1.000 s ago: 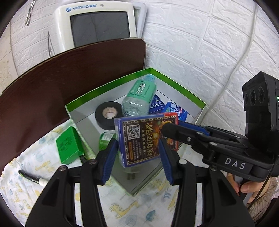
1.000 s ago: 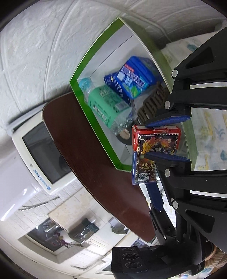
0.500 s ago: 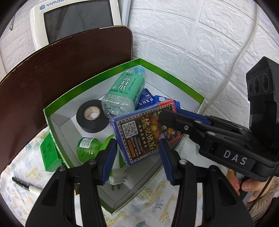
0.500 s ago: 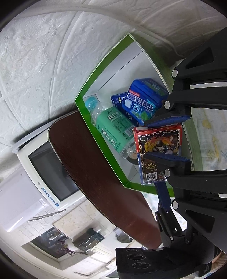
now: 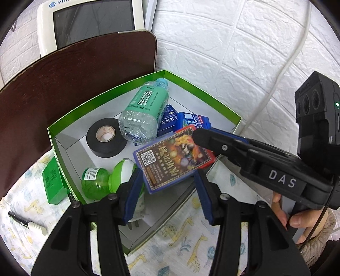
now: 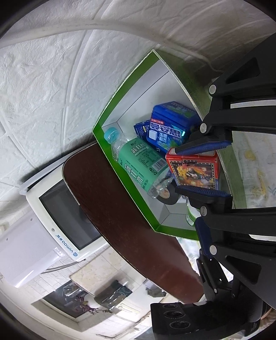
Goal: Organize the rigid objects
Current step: 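Carry the card pack into the green box and open the left tool, then move the left tool to the small green square carton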
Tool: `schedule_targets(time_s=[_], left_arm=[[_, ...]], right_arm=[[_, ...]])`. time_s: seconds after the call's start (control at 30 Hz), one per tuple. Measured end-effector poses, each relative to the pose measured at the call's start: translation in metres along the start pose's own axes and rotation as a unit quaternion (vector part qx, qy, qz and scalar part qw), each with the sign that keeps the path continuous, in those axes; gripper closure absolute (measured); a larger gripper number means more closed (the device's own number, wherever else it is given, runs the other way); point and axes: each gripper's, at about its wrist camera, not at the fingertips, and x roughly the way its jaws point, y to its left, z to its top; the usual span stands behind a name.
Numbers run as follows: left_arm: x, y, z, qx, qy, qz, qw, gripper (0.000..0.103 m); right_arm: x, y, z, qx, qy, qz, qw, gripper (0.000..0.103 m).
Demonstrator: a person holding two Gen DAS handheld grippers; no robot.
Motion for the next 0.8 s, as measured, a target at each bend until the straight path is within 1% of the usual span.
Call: schedule_targets(time_s=[0.1, 0.23, 0.4, 0.5, 0.63, 0.8], left_arm=[[-0.006, -0.003, -0.002, 0.006, -0.004, 0.003, 1.0000, 0.054], [-0.013, 0.001, -0.007, -0.001, -0.008, 0.010, 0.9999, 0.054], [-0.035, 0.024, -0.015, -0.031, -0.026, 0.028, 0.9988, 0.054], [-0.049, 0.045, -0.021, -0.053, -0.038, 0.049, 0.9966, 0.053], [-0.065, 0.079, -0.033, -0.092, -0.046, 0.081, 0.9914, 0.053], [-0.078, 0.128, -0.057, -0.168, -0.041, 0.117, 0.9781, 0.053]], right_arm=[[-0.001, 0.005, -0.002, -0.003, 0.001, 0.002, 1.000, 0.071], [-0.003, 0.011, -0.004, -0.006, 0.002, 0.003, 1.000, 0.071], [-0.009, 0.023, -0.004, -0.019, -0.002, 0.004, 1.000, 0.071], [-0.011, 0.031, -0.004, -0.026, -0.003, 0.006, 1.000, 0.071], [-0.008, 0.045, -0.005, -0.035, 0.001, 0.013, 0.999, 0.071], [0.001, 0.073, -0.005, -0.059, 0.011, 0.028, 0.998, 0.071]])
